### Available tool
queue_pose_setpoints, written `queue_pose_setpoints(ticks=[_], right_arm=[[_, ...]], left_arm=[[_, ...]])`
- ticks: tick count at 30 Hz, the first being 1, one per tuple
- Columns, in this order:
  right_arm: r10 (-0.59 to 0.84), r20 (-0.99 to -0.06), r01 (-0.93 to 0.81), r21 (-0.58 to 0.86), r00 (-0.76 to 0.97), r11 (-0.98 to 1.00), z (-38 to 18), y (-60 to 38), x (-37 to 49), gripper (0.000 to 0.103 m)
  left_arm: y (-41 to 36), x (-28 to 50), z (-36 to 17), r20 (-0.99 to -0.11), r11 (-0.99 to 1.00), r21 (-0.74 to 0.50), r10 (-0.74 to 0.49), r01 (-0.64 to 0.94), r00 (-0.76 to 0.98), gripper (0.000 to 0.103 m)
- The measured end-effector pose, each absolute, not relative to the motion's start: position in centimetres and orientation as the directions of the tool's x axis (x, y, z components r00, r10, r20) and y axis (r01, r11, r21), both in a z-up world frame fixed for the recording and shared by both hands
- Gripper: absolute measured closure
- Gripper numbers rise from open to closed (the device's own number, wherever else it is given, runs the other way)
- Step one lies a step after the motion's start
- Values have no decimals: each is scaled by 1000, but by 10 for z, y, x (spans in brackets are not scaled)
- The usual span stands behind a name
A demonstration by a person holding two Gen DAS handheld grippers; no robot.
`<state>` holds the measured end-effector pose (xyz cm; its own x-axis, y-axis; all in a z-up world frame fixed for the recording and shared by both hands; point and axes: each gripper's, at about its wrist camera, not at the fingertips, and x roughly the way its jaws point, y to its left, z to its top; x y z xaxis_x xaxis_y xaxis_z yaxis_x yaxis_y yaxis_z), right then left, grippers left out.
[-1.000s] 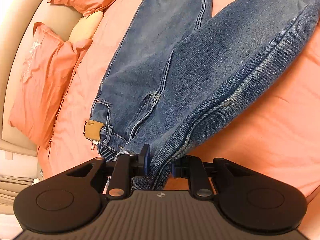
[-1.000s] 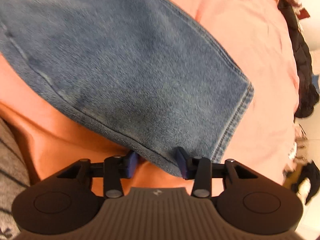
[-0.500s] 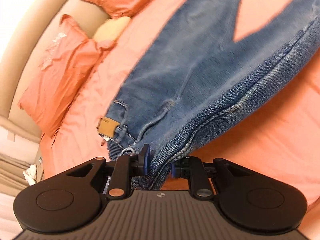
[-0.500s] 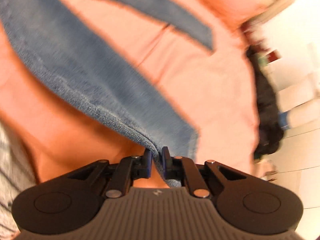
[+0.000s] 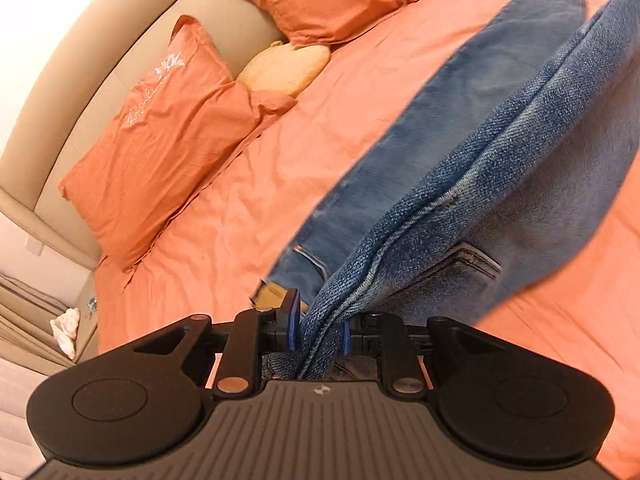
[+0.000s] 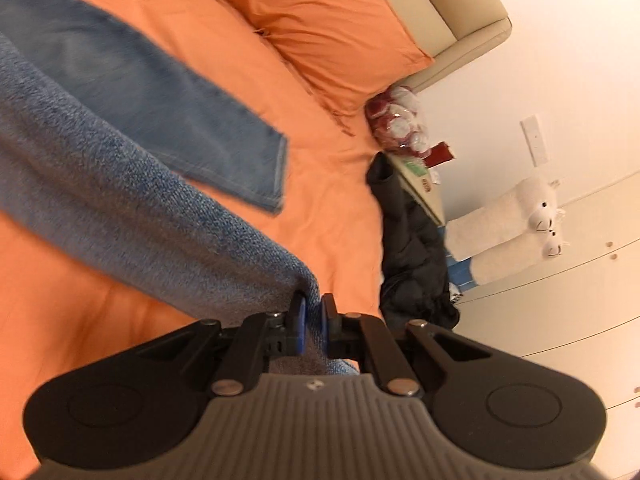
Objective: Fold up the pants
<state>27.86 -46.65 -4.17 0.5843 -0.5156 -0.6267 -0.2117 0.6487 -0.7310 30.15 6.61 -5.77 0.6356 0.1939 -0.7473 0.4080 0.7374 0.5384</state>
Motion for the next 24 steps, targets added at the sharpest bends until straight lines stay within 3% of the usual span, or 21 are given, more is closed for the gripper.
queue_pose_setpoints(ticks=[7,13,20,24], right_arm=[[-540,-613,-185,-742,576,644,-73,-449,375,103],[-569,-590,-217,-779,573,589,-119,-433,450,103],[-585,-596,-295,-794,550,532,-172,-415,516,103],[-607,-599,-307,-796,522,522,-195,-416,535,103]], left_arm=[[71,383,-81,-742,744,567,275,353,612,80],[76,437,-120,-779,720,561,293,409,554,79],[86,476,-175,-844,713,503,284,489,454,76],[99,480,-179,-863,761,451,239,466,445,75]])
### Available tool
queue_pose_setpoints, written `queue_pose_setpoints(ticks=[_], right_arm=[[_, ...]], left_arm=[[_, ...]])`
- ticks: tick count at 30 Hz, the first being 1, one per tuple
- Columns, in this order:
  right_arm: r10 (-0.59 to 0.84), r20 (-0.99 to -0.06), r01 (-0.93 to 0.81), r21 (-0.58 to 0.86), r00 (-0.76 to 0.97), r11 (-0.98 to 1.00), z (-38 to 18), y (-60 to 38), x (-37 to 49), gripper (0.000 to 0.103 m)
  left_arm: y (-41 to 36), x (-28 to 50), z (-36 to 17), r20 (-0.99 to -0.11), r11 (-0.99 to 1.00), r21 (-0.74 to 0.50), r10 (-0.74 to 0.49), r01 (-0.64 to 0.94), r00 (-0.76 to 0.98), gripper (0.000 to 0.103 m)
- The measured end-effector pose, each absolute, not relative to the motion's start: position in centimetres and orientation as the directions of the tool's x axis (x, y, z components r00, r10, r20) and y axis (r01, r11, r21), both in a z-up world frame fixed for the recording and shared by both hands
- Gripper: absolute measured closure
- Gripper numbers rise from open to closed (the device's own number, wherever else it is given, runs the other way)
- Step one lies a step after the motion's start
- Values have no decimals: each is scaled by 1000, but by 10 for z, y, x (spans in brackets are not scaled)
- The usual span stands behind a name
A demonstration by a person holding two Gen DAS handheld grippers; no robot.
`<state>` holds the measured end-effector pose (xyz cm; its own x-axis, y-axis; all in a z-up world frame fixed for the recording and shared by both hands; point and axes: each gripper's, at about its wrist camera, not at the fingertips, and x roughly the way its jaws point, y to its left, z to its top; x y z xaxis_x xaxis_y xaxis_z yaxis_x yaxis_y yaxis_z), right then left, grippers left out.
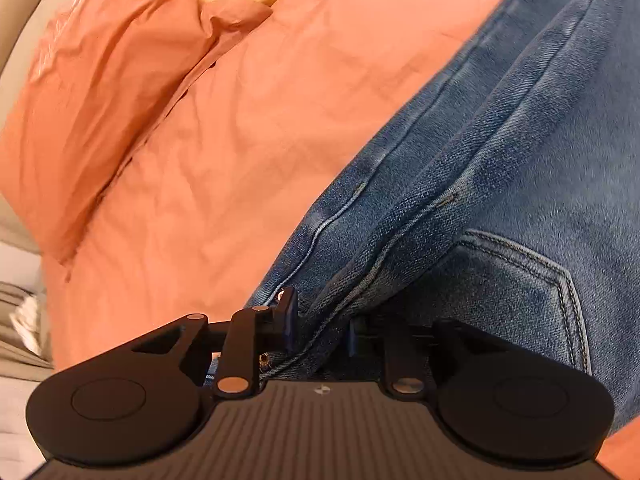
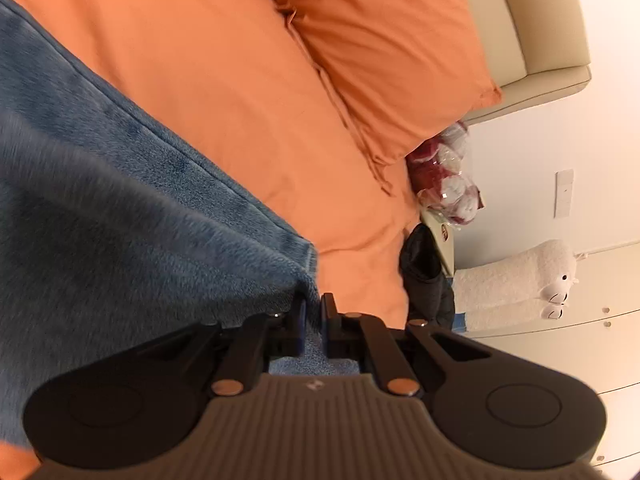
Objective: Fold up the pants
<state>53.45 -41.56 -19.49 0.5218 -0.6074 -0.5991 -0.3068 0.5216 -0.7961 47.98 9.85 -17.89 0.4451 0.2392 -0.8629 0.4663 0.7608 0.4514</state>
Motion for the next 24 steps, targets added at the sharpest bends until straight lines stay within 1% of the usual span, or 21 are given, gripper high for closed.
queue_pose_setpoints(ticks=[4,6,8,11,14,17,19,21,22,23,24], right_arm=[[-611,-603,-319,-795,513,516,-198,-419,541,103],[-600,-626,-278,-771,499,573,-186,-422,551,103],[-592,-652,-243,-743,474,623,-180,-425,563,103],[-611,-638,-256,-760,468,597,-195,-414,575,103],[-630,-616,-235,-777,473,583,-209,-407,581,103],[-631,-617,-234,-776,470,585,-218,-407,585,103],[-632,-624,-238,-772,459,589,-222,-408,588,102],[-638,-620,-237,-776,457,585,-224,-407,589,102],[-640,-617,-236,-778,457,582,-223,-407,589,101],[-642,-612,-235,-782,462,577,-221,-406,588,92],[-638,-607,-235,-785,473,573,-218,-404,587,83]], left_arm=[[111,467,-153,-852,811,415,187,412,489,76],[119,465,-130,-847,850,374,150,372,510,76],[124,477,-120,-863,872,329,122,363,491,76],[124,495,-138,-901,864,318,148,390,407,76],[120,503,-157,-912,861,322,170,395,373,74],[125,504,-160,-914,868,309,159,389,373,66],[128,504,-158,-921,872,286,137,396,364,65],[125,504,-157,-918,855,307,149,418,368,59],[124,502,-155,-909,850,334,175,408,379,33],[125,501,-150,-900,852,345,182,393,396,14],[127,504,-145,-900,862,330,166,384,402,14]])
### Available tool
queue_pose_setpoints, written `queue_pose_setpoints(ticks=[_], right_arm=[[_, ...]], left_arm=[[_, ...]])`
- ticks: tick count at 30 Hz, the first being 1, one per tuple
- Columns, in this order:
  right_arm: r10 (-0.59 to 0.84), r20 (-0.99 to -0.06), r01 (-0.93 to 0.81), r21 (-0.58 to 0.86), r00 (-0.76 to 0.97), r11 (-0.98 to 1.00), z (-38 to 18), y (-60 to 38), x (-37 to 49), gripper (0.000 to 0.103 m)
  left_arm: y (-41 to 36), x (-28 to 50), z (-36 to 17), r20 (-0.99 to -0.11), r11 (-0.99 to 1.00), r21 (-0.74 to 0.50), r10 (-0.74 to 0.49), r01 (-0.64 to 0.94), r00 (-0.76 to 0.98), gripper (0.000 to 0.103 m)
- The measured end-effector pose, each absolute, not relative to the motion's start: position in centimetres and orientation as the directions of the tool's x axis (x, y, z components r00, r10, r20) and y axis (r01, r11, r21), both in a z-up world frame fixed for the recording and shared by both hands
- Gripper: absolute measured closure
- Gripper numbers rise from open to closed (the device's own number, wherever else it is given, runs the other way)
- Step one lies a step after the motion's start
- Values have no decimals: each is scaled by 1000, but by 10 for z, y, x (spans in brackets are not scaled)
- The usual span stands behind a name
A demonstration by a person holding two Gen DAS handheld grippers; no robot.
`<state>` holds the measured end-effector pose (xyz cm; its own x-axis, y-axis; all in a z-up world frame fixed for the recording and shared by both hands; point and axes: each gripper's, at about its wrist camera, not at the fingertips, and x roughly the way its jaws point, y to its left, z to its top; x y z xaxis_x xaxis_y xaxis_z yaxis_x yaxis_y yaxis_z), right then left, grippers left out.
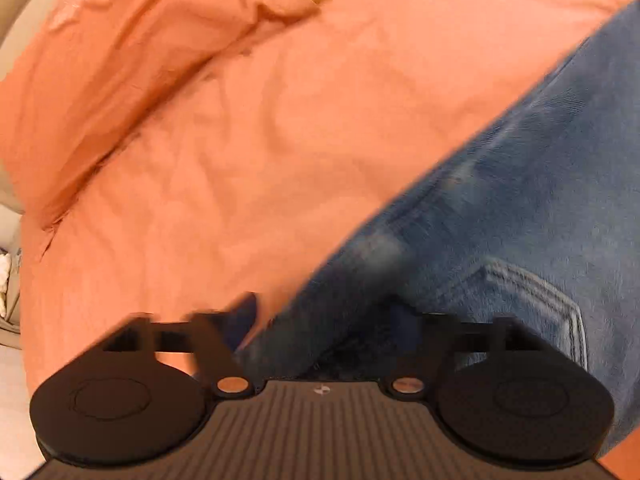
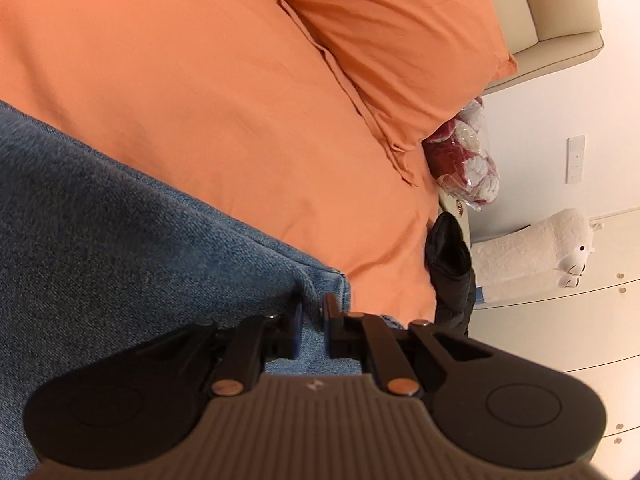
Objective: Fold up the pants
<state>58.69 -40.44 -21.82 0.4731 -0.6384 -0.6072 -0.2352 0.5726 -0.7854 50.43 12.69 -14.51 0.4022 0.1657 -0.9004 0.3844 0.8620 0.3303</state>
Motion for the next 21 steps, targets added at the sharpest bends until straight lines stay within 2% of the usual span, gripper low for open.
queue_pose_setpoints(ticks=[1,2,7,9,14,21], right_arm=[[-632,-604,-232,-786,486,573,-214,-403,585,61],[-620,-610,-228,-779,494,584,-208,-401,583,54],[-546,-678,-206,-700,491,684,-179,-392,564,54],[-496,-725,-196,-638,478,745,-168,-385,547,51],[-294,-849,-238,-425,439,873,-154,-353,489,50],[-10,-923,-348,-156,386,925,-143,-276,398,50]], left_arm=[[128,505,-139,-905,873,312,153,375,396,14],[130,505,-133,-903,880,302,141,366,405,14],[138,493,-109,-893,880,327,167,345,419,15],[144,477,-99,-885,875,344,181,342,428,19],[160,438,-76,-884,829,383,201,408,421,19],[192,391,-39,-850,693,509,310,510,427,19]])
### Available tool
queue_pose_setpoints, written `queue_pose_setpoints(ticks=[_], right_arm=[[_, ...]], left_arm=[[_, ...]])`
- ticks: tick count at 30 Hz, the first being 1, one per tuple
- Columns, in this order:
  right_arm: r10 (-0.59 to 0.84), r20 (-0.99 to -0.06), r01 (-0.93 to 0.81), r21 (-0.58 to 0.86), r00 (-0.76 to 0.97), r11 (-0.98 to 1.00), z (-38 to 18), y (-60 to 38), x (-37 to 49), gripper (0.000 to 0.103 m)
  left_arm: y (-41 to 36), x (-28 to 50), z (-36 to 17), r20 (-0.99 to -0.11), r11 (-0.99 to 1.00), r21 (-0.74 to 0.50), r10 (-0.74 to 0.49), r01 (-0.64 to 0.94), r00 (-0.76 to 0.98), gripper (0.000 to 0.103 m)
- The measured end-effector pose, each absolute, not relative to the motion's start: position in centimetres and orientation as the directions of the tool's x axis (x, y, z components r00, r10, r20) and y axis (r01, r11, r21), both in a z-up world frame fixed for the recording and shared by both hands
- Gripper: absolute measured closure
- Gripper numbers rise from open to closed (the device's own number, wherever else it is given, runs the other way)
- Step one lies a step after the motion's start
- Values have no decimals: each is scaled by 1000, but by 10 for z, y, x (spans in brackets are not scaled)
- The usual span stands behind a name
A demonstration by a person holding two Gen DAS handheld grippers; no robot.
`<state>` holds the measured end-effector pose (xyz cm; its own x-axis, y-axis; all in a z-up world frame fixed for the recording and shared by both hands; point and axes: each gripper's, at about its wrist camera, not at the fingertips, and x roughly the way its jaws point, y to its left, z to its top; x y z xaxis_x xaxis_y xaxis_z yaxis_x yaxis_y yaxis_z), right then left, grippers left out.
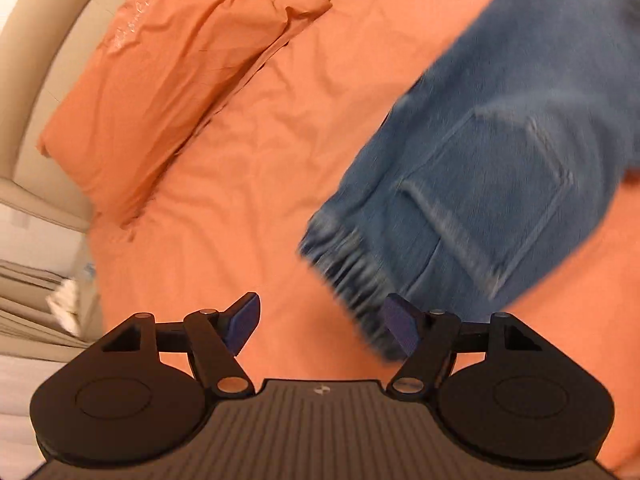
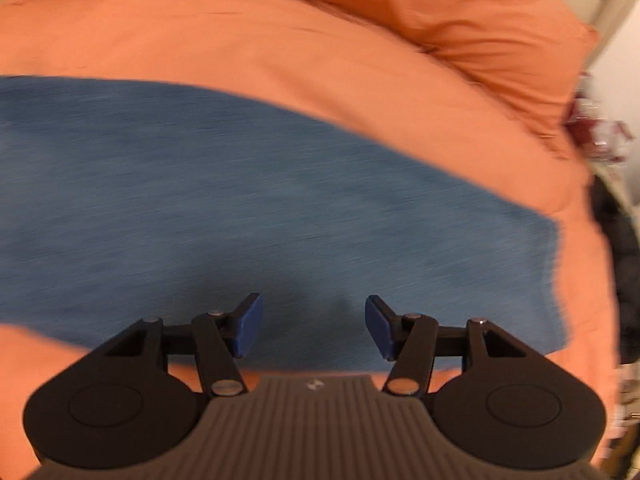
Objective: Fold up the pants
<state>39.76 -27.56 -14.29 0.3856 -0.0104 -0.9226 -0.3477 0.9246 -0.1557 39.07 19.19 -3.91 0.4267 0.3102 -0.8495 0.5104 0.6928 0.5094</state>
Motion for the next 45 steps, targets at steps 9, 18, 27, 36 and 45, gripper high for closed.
queue_pose_setpoints(ticks=[9,18,27,36,45], right_arm=[[300,-918,-463,155,258,873,-146,-166,310,63],[380,-856,-525,157,351,837,-184,-97,279,65],[324,-835,-582,5,444,813,-194,-69,286,64],[324,-838,-677,-72,439,732,-165,-78,261,91],[273,-888,-697,-71,369,713,-218,-79,251,93]], left_arm=[[195,343,-35,-823,523,564,302,638,481,19],[168,300,-102,-798,382,596,186,706,573,16],[173,303,-168,-758,236,652,189,720,624,12],[179,337,-189,-785,288,619,254,730,566,40],[181,355,-206,-807,294,585,300,756,508,41]])
